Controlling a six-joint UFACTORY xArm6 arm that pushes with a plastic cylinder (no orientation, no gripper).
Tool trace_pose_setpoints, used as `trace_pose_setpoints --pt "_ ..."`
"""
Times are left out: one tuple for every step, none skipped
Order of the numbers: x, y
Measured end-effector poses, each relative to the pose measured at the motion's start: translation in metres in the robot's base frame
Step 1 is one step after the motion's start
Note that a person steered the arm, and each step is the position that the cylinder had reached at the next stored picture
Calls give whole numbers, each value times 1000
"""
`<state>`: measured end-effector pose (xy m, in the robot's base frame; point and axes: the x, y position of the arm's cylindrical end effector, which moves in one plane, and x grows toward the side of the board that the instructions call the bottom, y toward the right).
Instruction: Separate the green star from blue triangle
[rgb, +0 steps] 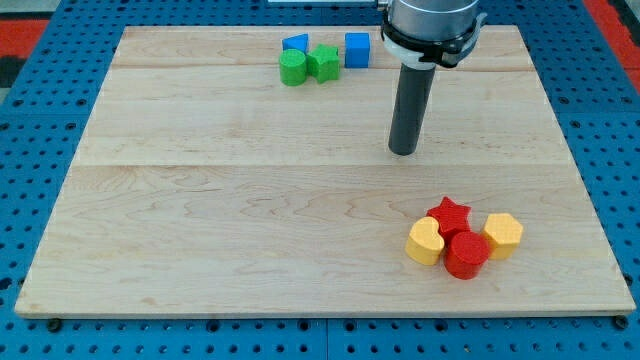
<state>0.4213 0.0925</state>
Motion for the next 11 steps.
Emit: trace_pose_setpoints --pt "-39 0" --pt "-81 -20" --pt "-75 -104" --pt "-71 -181" --pt "-129 -186" --pt "-148 -200" --pt "-166 -174" --pt "-187 -114" --pt "-184 -83" --pt "-170 -82" --pt "-142 -77"
